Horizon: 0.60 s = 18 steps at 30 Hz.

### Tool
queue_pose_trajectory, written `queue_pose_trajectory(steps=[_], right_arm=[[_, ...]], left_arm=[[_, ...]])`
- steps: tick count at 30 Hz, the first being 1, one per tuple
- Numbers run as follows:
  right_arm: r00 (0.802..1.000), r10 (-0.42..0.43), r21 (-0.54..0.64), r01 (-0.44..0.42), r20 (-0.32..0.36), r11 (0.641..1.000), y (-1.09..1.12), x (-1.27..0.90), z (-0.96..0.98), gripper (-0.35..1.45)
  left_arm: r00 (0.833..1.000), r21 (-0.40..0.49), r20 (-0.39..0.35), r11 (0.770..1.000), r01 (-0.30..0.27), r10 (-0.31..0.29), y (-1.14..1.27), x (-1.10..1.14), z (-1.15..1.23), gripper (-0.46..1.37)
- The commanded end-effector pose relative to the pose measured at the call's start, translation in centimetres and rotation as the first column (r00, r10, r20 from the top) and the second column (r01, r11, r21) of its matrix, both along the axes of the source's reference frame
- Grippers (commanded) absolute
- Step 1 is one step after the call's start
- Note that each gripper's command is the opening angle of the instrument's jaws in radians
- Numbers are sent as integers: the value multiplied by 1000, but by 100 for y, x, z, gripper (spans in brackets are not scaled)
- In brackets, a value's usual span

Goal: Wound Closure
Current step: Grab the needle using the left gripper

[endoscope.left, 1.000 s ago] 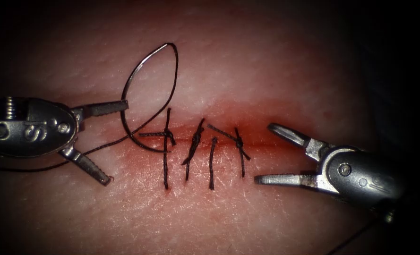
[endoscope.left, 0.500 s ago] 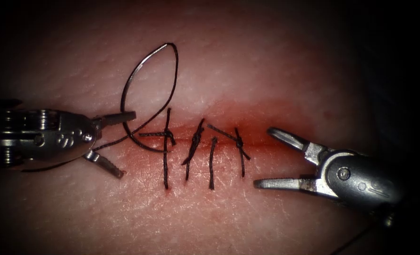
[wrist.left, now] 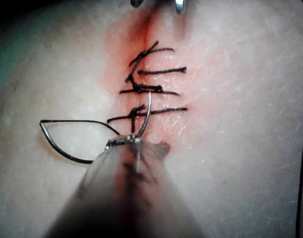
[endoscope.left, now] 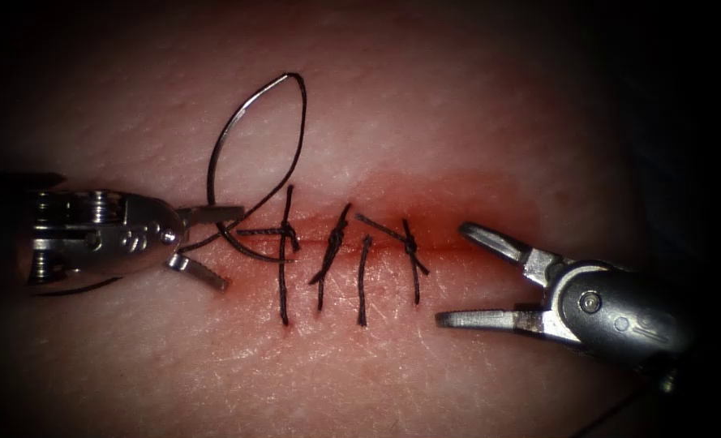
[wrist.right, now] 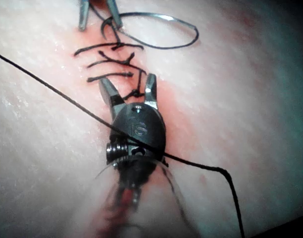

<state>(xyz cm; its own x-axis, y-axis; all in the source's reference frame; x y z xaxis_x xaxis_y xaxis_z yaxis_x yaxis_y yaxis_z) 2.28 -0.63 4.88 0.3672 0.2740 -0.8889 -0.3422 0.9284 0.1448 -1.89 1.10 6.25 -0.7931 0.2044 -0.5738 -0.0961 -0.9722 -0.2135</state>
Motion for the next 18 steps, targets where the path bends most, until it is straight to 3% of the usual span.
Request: queue_pose_trajectory(steps=[1,11,15,18], right_arm=[[1000,-4,1,4,-2,1000,0,0,0,119],[1000,-4,2,4,-2,1000,0,0,0,119],[1000,-6,2,6,-3,1000,-2,0,-2,119],[1000,-7,2,7,-4,1000,-2,-2,-3,119]], left_arm=[[1000,3,-1,1000,1,-1,1,-1,0,47],[1000,2,-6,1000,9,-9,2,-10,1,28],[1000,4,-9,1000,12,-12,3,-10,6,8],[1000,10,-12,1000,20,-19,3,-9,9,-18]])
